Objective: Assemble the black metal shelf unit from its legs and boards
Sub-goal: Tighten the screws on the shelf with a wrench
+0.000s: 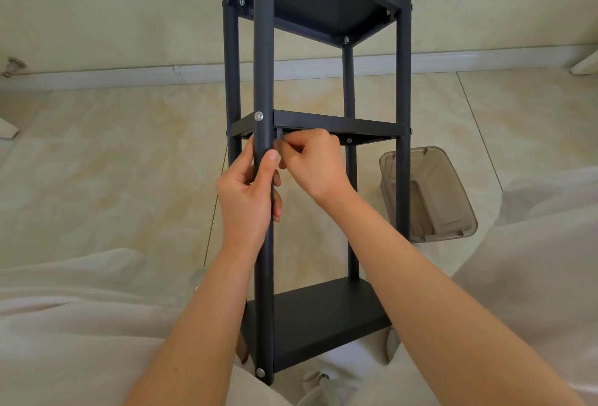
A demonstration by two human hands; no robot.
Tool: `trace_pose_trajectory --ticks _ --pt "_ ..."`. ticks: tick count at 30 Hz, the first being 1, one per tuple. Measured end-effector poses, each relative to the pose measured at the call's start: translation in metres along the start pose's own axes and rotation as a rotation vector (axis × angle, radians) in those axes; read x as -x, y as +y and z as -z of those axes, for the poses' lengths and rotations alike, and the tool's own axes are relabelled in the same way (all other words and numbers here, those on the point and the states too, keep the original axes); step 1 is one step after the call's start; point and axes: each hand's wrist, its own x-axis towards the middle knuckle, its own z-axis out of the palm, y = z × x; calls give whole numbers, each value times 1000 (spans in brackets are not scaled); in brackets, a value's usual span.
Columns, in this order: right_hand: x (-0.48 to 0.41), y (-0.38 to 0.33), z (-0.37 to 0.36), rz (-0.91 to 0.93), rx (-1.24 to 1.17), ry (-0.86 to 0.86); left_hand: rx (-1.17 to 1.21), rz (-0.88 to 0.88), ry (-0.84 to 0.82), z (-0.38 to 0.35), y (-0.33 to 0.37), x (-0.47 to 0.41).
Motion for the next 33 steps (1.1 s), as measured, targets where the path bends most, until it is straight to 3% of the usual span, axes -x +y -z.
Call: trace_pose_trajectory --ticks 14,23,33 --pt "-7 15 -27 49 -71 150 12 16 -7 -2 2 0" --pt "-5 17 -23 109 -26 133 -2 9 -2 -2 3 2" --pt "18 17 -9 -102 -104 60 -7 -11 -16 -1 2 3"
